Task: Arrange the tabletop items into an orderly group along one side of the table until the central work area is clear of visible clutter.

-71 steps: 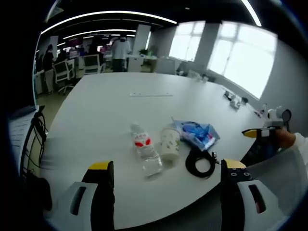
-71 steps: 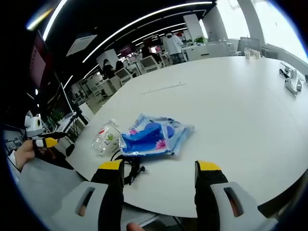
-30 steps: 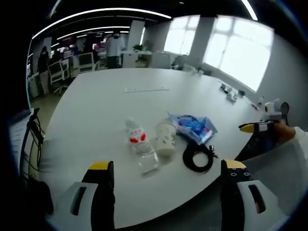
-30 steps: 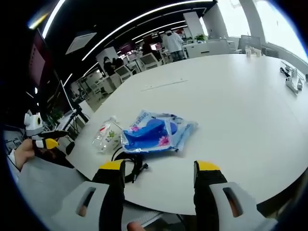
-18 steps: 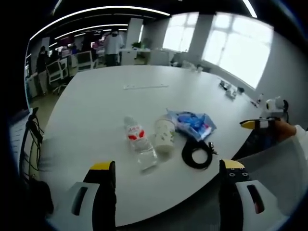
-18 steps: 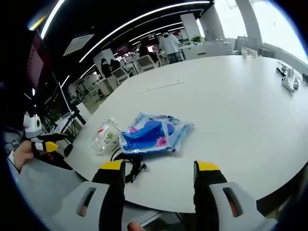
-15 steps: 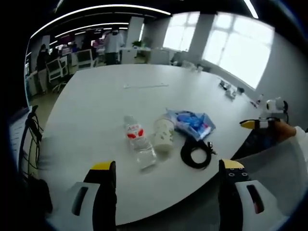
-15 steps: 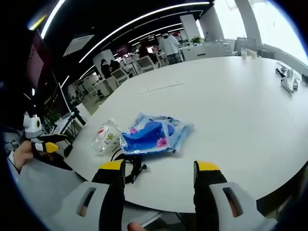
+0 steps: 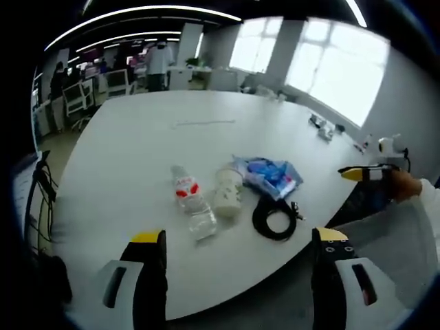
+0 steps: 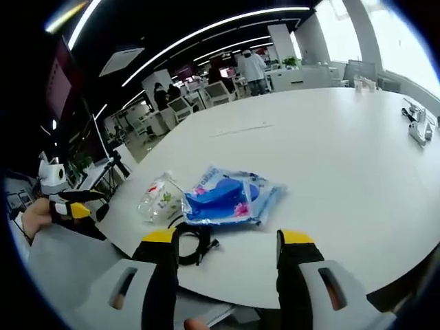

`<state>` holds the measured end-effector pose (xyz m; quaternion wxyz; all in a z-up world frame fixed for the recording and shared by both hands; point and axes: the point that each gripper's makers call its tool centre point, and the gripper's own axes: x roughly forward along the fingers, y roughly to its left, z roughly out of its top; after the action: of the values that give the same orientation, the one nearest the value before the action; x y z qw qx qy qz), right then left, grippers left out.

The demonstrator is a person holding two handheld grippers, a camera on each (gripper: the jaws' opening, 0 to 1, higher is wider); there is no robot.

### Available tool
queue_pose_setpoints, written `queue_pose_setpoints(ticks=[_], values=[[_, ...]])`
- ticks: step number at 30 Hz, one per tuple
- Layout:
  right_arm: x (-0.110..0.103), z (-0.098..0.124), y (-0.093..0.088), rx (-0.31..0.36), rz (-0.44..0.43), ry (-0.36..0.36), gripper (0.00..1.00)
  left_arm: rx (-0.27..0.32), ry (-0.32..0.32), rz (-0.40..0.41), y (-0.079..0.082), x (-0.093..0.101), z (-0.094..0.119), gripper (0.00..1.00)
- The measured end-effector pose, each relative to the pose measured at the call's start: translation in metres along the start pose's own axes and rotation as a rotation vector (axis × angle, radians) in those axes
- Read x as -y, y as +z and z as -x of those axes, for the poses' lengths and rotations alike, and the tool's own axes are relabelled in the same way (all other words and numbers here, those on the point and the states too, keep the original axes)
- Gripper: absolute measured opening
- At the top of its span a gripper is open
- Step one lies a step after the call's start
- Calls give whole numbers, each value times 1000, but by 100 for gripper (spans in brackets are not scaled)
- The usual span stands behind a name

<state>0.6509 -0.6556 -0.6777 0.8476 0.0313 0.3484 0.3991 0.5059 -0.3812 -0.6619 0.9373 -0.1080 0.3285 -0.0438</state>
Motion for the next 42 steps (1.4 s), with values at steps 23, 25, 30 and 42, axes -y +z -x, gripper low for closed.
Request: queue_pose_setpoints(ticks=[23, 25, 30, 42], values=[[-58, -64, 51, -21, 168, 209, 48, 40, 31, 46, 4, -13, 8, 83], [-63, -68, 53, -26, 182, 219, 48, 42, 32, 45, 4, -14, 8, 83], [-75, -71, 62, -22, 192, 242, 48, 47, 31, 49, 6, -15, 8, 83], [-105, -90, 64, -53, 220, 305, 48, 60, 30, 57, 8, -15, 10, 83]])
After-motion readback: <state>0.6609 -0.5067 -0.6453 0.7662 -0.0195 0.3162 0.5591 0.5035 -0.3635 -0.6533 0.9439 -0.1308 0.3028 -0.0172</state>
